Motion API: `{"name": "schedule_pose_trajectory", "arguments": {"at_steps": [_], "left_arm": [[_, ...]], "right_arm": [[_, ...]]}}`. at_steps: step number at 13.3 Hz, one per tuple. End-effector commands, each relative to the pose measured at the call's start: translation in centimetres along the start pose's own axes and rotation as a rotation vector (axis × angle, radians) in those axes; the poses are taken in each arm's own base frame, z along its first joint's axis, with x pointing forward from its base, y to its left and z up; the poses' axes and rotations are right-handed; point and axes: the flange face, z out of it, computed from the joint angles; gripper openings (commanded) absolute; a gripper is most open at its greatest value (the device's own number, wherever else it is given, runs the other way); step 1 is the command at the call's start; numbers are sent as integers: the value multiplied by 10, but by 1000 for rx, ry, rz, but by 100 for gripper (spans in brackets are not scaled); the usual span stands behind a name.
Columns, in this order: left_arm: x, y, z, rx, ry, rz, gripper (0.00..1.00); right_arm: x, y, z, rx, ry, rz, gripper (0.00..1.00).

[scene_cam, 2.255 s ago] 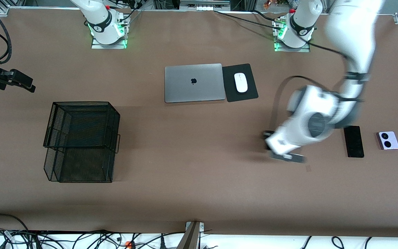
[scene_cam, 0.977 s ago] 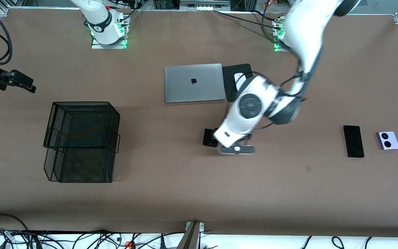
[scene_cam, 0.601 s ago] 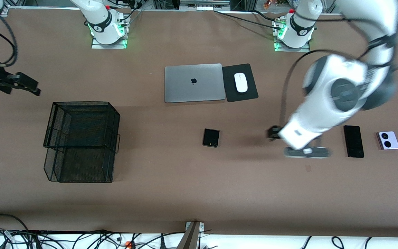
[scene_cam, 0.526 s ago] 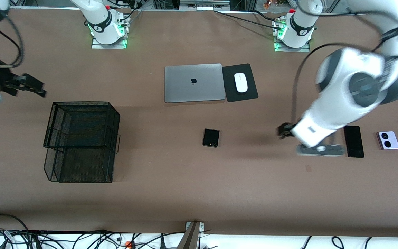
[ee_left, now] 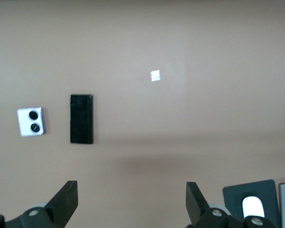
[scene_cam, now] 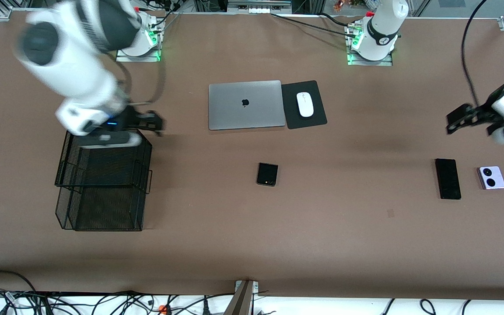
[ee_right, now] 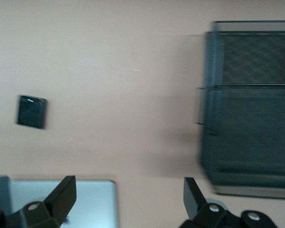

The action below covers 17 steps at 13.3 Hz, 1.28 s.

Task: Place phones with both arms
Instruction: 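Draw back the left gripper while the right gripper reaches the flip phone, then lower the right gripper onto the flip phone and grasp it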

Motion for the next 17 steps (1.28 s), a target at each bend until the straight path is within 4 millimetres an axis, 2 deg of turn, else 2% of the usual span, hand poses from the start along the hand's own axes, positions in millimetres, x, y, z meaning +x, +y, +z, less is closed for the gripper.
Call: {"name": "schedule_pose_trajectory", "arguments": {"at_steps": [1, 3, 4, 6, 7, 8, 10, 13, 17], "left_arm": [[-24, 1, 9, -10, 1, 26, 100], [-15, 6, 4, -4, 11, 35, 100], [-15, 10, 4, -4, 10, 44, 100], [-16, 11, 3, -4, 7, 47, 100], [-16, 12, 3, -4, 6, 47, 100], [-17, 15, 4, -4, -3, 52, 100], [-17, 18, 4, -4, -3, 57, 100], [-19, 19, 3, -6, -14, 58, 100], [-20, 13, 5, -6, -28, 49, 100]], "right_arm": [[-7, -103, 40, -20, 65, 56, 100], [-24, -182, 82, -50, 92, 81, 100], [-34, -214, 101, -57, 109, 85, 100], [-54, -264, 146, -66, 125, 91, 100], [-61, -277, 169, -79, 130, 77, 100], [-67, -284, 190, -78, 135, 58, 100], [-71, -287, 228, -73, 131, 48, 100], [-74, -285, 272, -68, 129, 41, 100], [-52, -271, 295, -9, 180, 150, 100]]}}
